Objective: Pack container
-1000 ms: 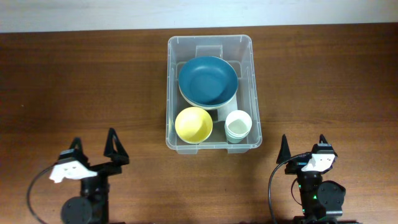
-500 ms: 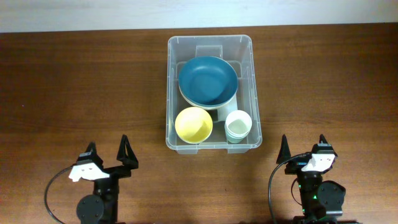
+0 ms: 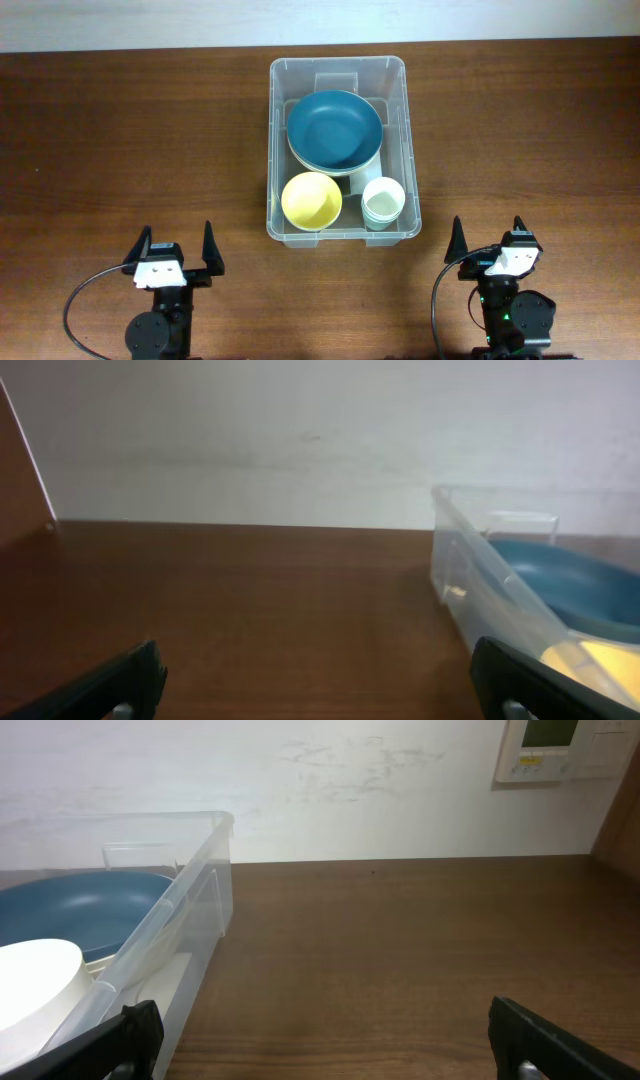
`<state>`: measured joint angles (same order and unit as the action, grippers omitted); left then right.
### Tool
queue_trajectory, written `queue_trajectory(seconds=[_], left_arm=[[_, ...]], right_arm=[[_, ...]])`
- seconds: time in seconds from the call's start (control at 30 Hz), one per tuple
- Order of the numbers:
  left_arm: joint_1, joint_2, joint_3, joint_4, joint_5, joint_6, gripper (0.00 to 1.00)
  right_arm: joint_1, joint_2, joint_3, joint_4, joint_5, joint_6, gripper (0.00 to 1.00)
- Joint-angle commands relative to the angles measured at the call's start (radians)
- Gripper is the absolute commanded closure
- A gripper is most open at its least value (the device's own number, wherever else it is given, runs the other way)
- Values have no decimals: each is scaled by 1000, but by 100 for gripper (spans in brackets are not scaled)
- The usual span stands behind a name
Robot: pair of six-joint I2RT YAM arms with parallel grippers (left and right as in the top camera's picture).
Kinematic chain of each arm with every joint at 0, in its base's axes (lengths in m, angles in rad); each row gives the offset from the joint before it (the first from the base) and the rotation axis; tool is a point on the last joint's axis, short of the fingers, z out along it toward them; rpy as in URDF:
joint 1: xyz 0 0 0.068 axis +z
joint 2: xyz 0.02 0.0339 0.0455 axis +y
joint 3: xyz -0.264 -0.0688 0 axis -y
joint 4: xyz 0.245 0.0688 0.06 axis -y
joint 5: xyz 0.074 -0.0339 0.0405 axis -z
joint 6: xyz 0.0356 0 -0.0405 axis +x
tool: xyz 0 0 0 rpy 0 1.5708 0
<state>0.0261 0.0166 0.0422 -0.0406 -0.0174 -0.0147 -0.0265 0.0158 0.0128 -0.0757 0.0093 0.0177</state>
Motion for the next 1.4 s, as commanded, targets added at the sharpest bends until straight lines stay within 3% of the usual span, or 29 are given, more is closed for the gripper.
queue_trajectory(seconds=[0.0, 0.3, 1.37], left_arm=[[-5, -11, -10, 3, 11, 100, 1], [-5, -11, -10, -89, 14, 99, 1], [-5, -5, -10, -89, 14, 99, 1]], right_arm=[[-7, -9, -7, -5, 2, -7, 1], [-7, -9, -7, -5, 2, -7, 1], [-7, -9, -7, -5, 2, -7, 1]])
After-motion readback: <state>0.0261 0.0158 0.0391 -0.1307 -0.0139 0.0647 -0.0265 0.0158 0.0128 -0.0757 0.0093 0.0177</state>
